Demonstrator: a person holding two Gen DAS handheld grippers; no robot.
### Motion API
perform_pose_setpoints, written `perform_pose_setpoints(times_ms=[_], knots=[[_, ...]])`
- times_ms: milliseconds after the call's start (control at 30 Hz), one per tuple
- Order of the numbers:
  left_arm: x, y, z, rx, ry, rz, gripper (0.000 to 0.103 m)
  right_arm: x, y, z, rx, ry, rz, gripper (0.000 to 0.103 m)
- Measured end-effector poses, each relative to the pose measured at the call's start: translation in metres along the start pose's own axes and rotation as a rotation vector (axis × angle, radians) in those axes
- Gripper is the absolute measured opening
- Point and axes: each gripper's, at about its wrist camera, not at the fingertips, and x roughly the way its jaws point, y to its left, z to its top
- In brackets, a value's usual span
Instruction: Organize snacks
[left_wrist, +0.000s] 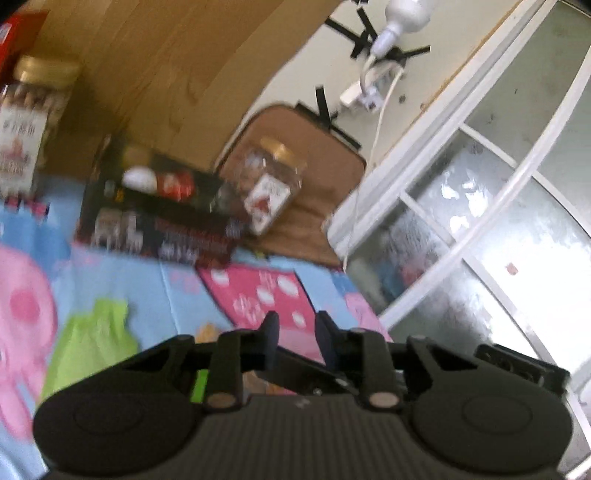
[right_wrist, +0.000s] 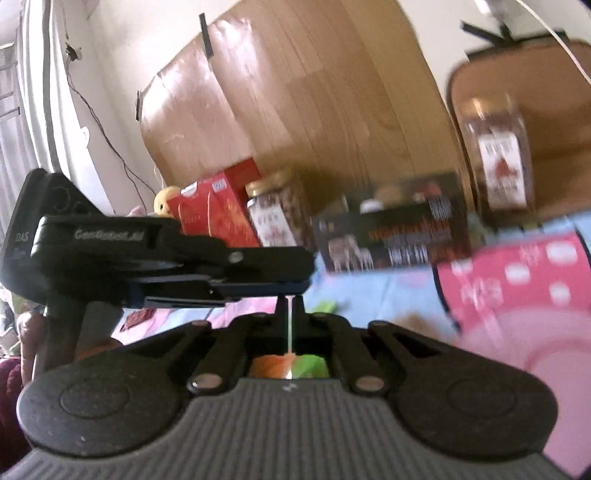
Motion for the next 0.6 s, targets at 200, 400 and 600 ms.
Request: perform_pose_setpoints(times_ms=[200,400,600], knots=[[-0.011,0.028,0.01,-0.03,-0.029,0.073,0.026,0.0,-0.023,0.008,0.025,-0.019,0.019,0.01],[-0.056,0.055,-0.03,-0.067,0.004,0.155,0.031,-0.014,-0.03,-0.026,0.034,0.16,0.098,0.016],[-0.11,0.064,-0.087,-0.147,0.031,0.224,0.042,-0.007,-0.009,-0.049,0.059,0.338,0.266,0.036]])
